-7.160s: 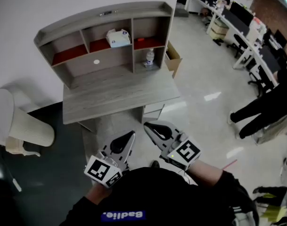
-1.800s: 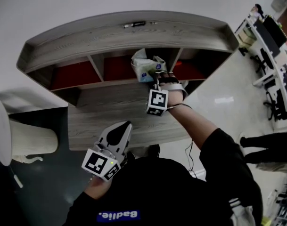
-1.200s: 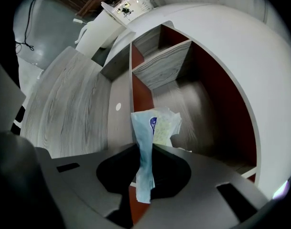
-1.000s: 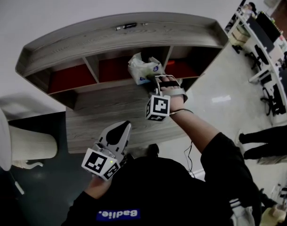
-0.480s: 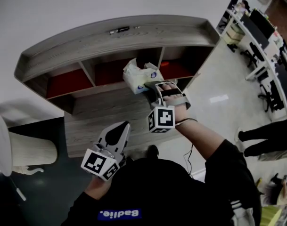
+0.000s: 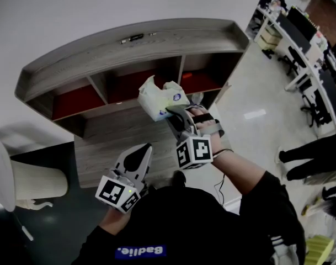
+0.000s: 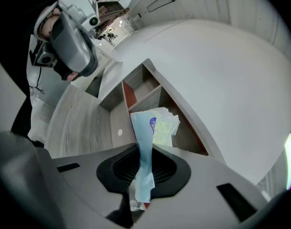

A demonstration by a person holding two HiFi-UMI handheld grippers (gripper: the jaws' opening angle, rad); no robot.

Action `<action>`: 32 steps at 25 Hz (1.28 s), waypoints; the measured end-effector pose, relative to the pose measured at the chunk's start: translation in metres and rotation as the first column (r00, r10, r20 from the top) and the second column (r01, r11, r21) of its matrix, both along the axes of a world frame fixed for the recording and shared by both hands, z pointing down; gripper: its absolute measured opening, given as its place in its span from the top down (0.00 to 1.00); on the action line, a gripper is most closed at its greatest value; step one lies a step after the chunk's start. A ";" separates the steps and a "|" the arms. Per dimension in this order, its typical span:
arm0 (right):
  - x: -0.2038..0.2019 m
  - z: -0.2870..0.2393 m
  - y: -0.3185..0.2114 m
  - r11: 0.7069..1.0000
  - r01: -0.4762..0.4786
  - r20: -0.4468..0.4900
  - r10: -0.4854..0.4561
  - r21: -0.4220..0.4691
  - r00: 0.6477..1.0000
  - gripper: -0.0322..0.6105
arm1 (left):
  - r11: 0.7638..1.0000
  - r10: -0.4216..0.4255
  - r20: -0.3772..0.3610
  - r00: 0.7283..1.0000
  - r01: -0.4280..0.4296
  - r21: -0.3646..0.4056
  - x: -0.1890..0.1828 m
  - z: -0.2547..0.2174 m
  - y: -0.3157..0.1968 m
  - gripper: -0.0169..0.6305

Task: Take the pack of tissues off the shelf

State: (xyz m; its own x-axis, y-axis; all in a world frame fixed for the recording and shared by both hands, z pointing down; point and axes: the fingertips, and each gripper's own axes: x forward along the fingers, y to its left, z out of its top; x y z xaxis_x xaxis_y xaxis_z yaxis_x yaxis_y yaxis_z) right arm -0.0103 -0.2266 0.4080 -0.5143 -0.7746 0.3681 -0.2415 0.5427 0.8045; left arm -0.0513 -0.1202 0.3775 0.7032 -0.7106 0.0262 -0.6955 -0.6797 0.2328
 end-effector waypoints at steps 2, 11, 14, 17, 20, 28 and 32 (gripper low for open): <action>0.001 -0.004 0.008 1.000 0.007 0.050 -0.006 -0.027 0.999 0.85 | 1.000 0.004 0.004 1.000 -0.004 0.001 0.002 -0.001 0.001 0.98; 0.001 -0.017 0.032 0.990 0.053 0.245 -0.019 -0.133 0.969 0.85 | 1.000 0.021 0.011 1.000 -0.021 0.000 0.009 0.001 0.001 0.98; -0.001 -0.022 0.034 0.979 0.067 0.345 0.003 -0.190 0.939 0.85 | 1.000 0.024 0.011 1.000 -0.024 -0.003 0.010 0.002 0.000 0.98; -0.002 -0.023 0.039 0.960 0.101 0.439 0.024 -0.259 0.898 0.85 | 1.000 0.027 0.013 1.000 -0.027 -0.003 0.011 0.002 0.000 0.98; -0.005 -0.022 0.044 0.941 0.147 0.518 0.034 -0.303 0.855 0.85 | 1.000 0.030 0.016 0.999 -0.029 -0.009 0.011 0.004 0.000 0.98; -0.012 -0.025 0.057 0.888 0.255 0.679 0.084 -0.383 0.729 0.85 | 1.000 0.024 0.016 1.000 -0.024 -0.011 0.007 0.007 -0.002 0.98; -0.012 -0.024 0.064 0.869 0.288 0.712 0.100 -0.403 0.695 0.86 | 1.000 0.024 0.017 1.000 -0.024 -0.011 0.005 0.007 -0.004 0.98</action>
State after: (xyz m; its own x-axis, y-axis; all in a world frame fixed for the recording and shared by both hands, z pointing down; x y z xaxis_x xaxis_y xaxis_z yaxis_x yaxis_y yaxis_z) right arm -0.0224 -0.1622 0.3841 -0.8229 -0.5460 0.1573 -0.5417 0.8374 0.0724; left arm -0.0466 -0.1238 0.3847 0.7196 -0.6928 0.0463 -0.6828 -0.6939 0.2286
